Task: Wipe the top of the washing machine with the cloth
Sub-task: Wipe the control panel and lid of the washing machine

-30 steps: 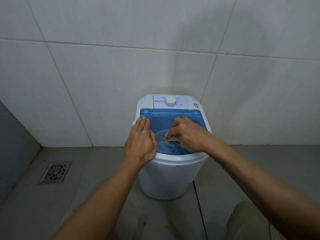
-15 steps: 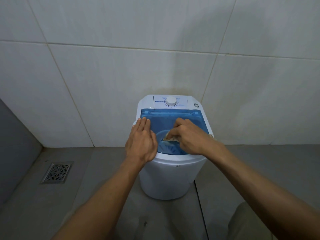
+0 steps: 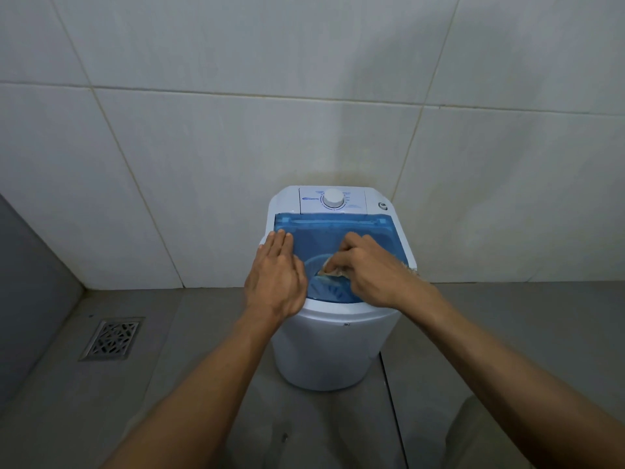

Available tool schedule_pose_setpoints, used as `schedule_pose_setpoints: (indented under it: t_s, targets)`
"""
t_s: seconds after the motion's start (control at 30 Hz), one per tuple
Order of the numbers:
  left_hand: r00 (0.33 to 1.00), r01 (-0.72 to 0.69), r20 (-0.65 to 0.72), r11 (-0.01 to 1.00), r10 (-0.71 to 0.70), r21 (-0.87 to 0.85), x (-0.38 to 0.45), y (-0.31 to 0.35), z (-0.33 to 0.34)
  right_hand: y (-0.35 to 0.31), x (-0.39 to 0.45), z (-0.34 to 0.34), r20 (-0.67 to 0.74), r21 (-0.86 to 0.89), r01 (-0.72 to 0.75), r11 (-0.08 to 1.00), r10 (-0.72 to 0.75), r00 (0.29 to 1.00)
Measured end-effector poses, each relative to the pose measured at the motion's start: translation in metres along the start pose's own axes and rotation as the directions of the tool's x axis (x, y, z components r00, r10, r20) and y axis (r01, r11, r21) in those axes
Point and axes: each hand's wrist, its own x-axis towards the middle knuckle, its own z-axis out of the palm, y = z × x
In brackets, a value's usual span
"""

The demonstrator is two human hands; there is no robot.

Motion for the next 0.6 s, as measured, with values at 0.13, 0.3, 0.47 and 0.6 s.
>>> schedule_pose_setpoints:
  t_s: [0.13, 0.3, 0.47, 0.6]
  targets:
    - [1.0, -0.005, 0.011, 1.0, 0.005, 0.004, 0.0, 0.0, 0.0, 0.014, -0.01, -0.004, 0.018, -0.064, -0.097, 0.993, 0.099, 0.995]
    - [1.0, -0.001, 0.002, 1.0, 0.001, 0.009, 0.001, -0.001, 0.002, -0.009, 0.003, 0.002, -0.021, -0.139, -0.09, 0.986, 0.088, 0.996]
    - [1.0, -0.007, -0.004, 1.0, 0.007, -0.001, 0.0, 0.0, 0.0, 0.004, -0.003, 0.005, -0.046, -0.002, 0.003, 1.0, -0.003, 0.999]
    - [1.0, -0.011, -0.013, 1.0, 0.011, -0.014, -0.001, -0.001, 0.001, 0.032, -0.023, 0.015, -0.149, 0.046, -0.032, 0.998, 0.038, 0.988]
